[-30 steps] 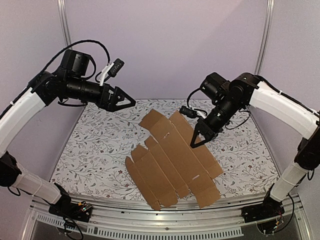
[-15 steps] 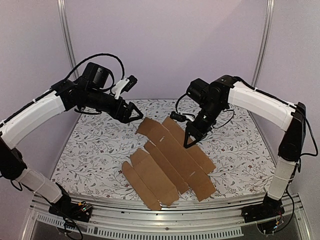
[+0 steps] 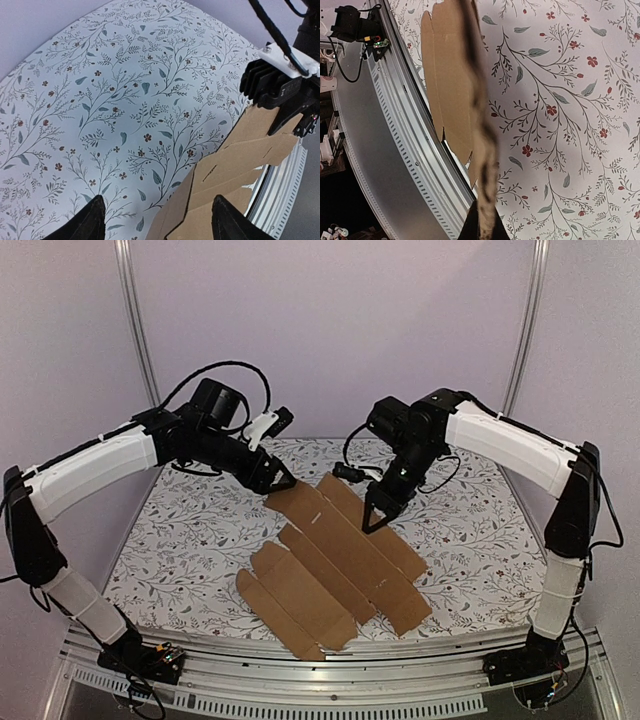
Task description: Fold the paper box
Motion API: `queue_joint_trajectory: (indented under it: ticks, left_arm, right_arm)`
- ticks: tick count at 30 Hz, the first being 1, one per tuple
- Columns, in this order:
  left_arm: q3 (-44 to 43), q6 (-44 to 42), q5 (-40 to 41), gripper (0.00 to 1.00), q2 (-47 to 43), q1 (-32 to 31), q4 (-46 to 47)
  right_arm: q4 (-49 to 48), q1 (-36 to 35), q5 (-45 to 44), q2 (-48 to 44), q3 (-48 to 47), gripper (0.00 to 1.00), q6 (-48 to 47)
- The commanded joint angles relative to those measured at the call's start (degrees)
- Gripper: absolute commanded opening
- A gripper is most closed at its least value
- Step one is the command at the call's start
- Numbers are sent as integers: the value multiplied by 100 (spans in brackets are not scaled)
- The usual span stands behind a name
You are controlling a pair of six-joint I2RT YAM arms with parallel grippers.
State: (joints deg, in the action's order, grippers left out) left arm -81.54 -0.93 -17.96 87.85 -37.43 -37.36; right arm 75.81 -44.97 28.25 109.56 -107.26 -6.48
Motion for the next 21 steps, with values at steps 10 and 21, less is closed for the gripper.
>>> queue_joint_trajectory:
  ticks: [10, 21]
  left_arm:
    - [111, -532, -146, 47, 466, -89, -28]
    - [33, -513, 208, 0, 648, -86, -83]
  right_arm:
    - [568, 54, -145, 603, -746, 0, -151]
    - [591, 65, -470, 803, -991, 0, -117]
